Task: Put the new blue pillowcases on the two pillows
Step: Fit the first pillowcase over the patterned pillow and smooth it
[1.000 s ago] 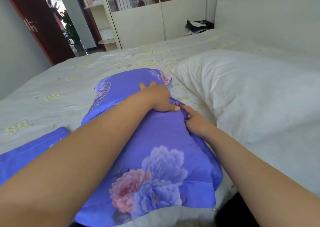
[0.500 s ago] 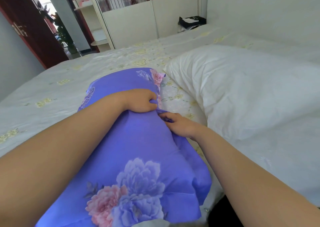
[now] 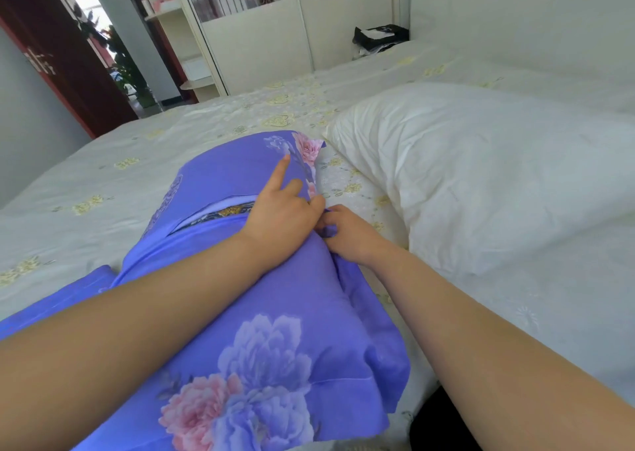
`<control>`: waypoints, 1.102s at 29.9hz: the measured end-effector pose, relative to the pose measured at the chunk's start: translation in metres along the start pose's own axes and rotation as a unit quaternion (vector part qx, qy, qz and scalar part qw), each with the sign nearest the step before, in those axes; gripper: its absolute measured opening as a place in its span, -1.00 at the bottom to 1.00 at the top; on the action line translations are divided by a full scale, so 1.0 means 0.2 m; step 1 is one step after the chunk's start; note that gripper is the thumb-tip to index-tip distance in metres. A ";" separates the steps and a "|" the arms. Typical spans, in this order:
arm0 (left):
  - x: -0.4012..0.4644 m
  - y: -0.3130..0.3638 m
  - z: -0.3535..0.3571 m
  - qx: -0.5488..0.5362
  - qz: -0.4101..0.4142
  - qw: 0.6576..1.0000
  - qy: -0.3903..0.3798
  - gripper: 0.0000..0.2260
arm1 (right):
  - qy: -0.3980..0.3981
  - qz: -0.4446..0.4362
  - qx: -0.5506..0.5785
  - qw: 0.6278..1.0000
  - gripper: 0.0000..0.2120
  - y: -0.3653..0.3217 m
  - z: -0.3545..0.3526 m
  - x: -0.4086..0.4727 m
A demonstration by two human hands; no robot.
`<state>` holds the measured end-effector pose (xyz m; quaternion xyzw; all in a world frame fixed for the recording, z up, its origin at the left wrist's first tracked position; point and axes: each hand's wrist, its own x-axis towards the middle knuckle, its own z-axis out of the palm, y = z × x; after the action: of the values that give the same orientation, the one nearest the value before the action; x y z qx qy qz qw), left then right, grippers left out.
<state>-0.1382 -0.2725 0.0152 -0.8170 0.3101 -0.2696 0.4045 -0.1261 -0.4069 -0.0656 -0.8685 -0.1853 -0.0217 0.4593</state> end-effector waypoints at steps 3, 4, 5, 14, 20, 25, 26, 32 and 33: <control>-0.02 0.04 0.03 -0.019 -0.050 0.999 -0.004 -0.75 | -0.045 0.063 -0.102 0.992 -0.83 -0.04 -0.02 0.00; -0.01 0.06 0.03 -0.032 -0.073 0.997 -0.005 -0.77 | -0.051 0.074 -0.127 0.988 -0.85 -0.04 -0.02 0.01; 0.00 0.06 0.02 -0.044 -0.097 0.994 -0.003 -0.80 | -0.048 0.076 -0.146 0.985 -0.86 -0.05 -0.02 0.01; 0.09 -0.07 0.10 -0.181 -0.185 0.953 -0.158 -0.81 | 0.045 0.063 -0.007 0.997 -0.76 -0.06 0.06 -0.05; 0.12 -0.24 0.22 -0.255 -0.291 0.906 -0.171 -0.76 | 0.057 0.098 0.145 0.983 -0.38 -0.17 -0.01 -0.13; 0.09 -0.11 0.19 -0.218 -0.249 0.930 -0.161 -0.68 | -0.094 0.110 0.039 0.989 -0.19 -0.16 -0.04 -0.19; 0.08 -0.11 0.18 -0.211 -0.235 0.935 -0.162 -0.67 | -0.129 0.119 0.013 0.984 -0.13 -0.14 -0.05 -0.20; 0.00 -0.15 0.09 -0.214 -0.212 0.943 -0.140 -0.66 | -0.236 0.162 -0.008 0.958 -0.12 -0.07 -0.09 -0.19; -0.02 -0.16 0.09 -0.210 -0.206 0.952 -0.082 -0.69 | -0.237 0.160 -0.008 0.958 -0.11 -0.07 -0.09 -0.20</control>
<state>-0.1183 -0.2452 0.0310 -0.9491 0.1502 -0.2075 0.1834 -0.1649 -0.4264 -0.0526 -0.8709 -0.1467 0.2570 0.3924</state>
